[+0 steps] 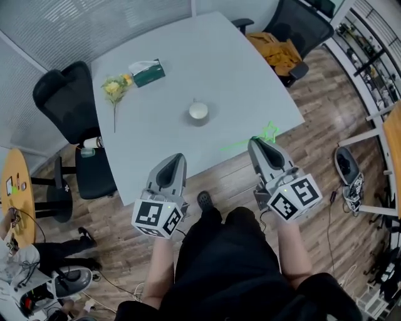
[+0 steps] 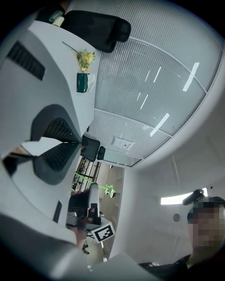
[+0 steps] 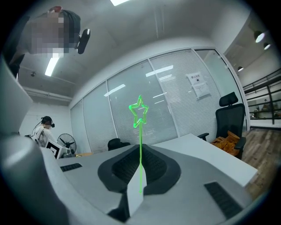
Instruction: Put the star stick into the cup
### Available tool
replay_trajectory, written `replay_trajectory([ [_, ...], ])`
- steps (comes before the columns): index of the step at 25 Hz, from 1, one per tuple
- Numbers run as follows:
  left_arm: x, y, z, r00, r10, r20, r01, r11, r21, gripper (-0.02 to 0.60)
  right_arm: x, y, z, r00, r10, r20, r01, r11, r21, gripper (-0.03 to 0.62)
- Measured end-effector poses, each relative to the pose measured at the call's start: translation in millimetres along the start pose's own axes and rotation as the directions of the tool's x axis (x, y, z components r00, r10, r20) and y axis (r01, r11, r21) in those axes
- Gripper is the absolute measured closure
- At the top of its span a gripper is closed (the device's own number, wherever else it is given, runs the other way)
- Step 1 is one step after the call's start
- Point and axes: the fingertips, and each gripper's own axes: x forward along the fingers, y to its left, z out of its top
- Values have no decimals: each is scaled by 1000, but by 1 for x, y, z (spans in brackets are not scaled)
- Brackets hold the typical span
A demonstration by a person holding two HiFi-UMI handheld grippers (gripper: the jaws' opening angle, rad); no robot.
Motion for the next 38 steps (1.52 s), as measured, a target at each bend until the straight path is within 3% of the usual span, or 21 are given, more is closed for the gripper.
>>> replay_trajectory([
  [12,20,7,-18,998,-43,-44,40,998,-50,581,12,-12,-14,998,-28,-48,31,998,56,571],
  [23,46,36,-6,998,59,-38,-61,997,-57,581,74,-31,-5,994,91,-64,-86,994,71,569],
  [38,119,73,11,975,211,-62,-216,973,-77,581,175,-90,5,955,263,-135,-248,962,117,569],
])
